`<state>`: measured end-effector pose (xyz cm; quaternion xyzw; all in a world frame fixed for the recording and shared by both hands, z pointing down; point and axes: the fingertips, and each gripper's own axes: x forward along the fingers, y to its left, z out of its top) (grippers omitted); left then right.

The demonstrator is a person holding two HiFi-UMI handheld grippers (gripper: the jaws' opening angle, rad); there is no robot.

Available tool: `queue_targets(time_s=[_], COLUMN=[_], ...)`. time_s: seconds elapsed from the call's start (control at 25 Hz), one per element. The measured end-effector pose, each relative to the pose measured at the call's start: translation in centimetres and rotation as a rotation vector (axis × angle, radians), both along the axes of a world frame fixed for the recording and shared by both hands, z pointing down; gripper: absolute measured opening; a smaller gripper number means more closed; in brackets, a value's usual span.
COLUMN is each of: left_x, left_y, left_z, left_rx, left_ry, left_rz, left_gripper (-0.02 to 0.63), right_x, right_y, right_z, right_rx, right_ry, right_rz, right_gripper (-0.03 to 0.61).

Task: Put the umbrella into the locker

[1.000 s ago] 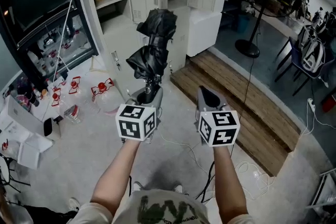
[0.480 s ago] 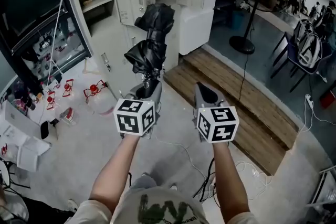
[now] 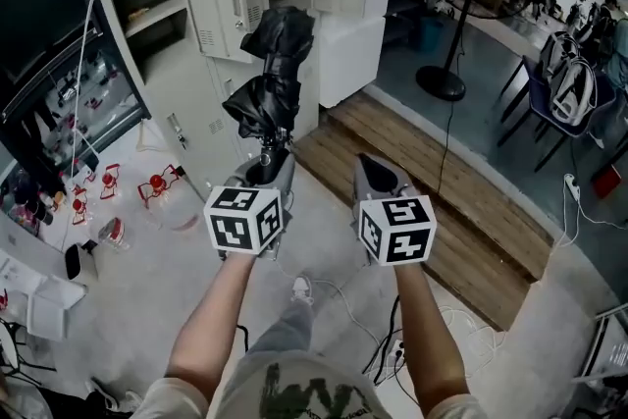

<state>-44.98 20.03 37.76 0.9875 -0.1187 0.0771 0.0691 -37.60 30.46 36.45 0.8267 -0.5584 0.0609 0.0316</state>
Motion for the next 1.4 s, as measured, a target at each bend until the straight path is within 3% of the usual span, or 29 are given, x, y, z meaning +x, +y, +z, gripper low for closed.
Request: queue_targets(time_s=[0.24,0.8,1.04,1.4], left_x=[5.7,21.7,25.6,28.6], left_y=[-4.9,-20.5,-24.4,-27.0], left_z=[0.9,0.2,0.7,0.6], left_rx=[-0.02,-0.015,-0.029,-0.044], left_ry=[0.014,-0.015,-0.025,-0.017], left_rz=[0.017,0.047,0.053,0.051], left_gripper=[0.063,0.063,0.063,0.063], right_x=[4.8,21.0,24.5,27.8], right_y=[-4.5,-20.5,-24.7,-27.8], right_z=[0.3,-1.2,-0.6,-1.0], right_rx=[-0.006,-0.015,-0.035,-0.036], right_ry=[0.001,-0.018,-0.015,-0.025], right_rz=[0.004,0.007,0.004,0.003], right_gripper=[-0.008,-0.006,-0.006,-0.006])
